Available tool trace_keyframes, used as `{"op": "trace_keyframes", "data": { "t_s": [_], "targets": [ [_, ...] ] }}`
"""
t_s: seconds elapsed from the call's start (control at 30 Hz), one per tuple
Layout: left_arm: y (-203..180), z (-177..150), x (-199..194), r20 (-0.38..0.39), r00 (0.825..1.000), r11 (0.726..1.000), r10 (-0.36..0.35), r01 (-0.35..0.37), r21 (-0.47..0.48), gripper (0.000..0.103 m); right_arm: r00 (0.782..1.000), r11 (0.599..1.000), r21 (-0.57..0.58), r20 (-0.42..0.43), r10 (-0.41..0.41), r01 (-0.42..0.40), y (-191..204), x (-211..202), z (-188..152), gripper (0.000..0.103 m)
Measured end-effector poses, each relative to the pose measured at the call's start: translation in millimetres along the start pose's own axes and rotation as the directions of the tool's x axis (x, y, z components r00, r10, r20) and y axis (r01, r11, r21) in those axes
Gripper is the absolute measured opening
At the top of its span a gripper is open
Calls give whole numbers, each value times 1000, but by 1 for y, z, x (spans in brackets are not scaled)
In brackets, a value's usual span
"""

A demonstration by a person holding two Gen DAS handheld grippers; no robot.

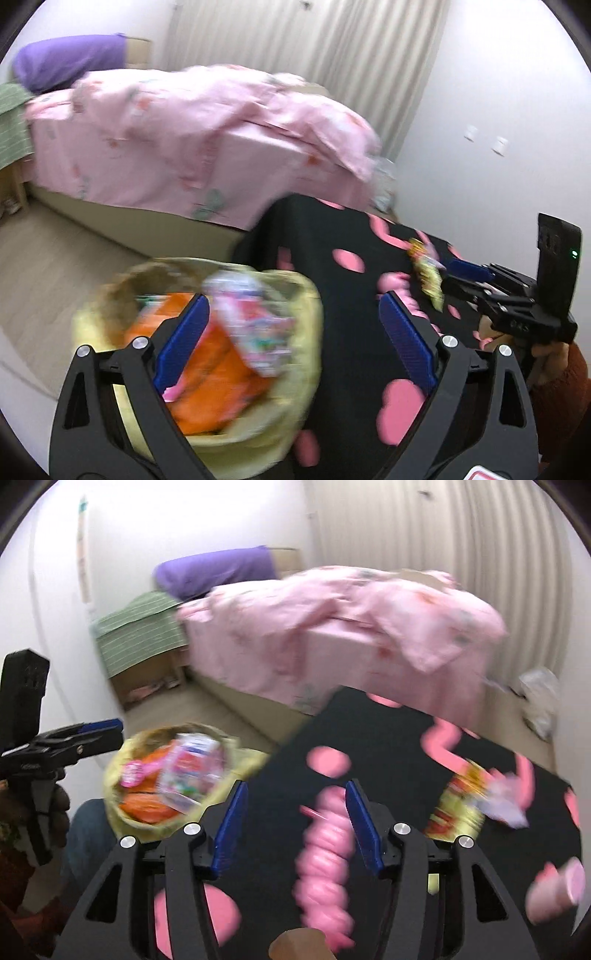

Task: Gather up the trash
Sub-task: 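Move both open tools back over the table toward the remaining wrappers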

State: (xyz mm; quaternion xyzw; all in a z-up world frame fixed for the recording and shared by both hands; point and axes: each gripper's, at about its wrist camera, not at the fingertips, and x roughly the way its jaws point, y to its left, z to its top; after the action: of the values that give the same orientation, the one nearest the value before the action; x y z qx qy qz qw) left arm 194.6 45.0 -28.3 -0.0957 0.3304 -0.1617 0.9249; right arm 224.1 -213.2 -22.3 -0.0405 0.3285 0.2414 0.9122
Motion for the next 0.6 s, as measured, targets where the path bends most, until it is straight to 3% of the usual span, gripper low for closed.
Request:
{"op": "trace_keyframes", "data": {
  "t_s": [0.1,0.27,0.43,0.6],
  "targets": [
    [-37,-1,26,-54,994,993,-100,103,54,89,994,994,47,-35,-101,102,-38,-16,-22,52],
    [-93,-1,62,-86,988,980,-130,141,137,92,966,961,99,-62,-252,257,-91,-32,-54,52],
    [-141,15,113,-174,969,963,-177,207,174,94,952,940,154,-83,-296,305,-124,-44,-81,52],
    [-191,29,165,-239,959,939,-154,217,266,94,932,911,198,-80,-353,362,-146,-70,-109,52]
  ]
}}
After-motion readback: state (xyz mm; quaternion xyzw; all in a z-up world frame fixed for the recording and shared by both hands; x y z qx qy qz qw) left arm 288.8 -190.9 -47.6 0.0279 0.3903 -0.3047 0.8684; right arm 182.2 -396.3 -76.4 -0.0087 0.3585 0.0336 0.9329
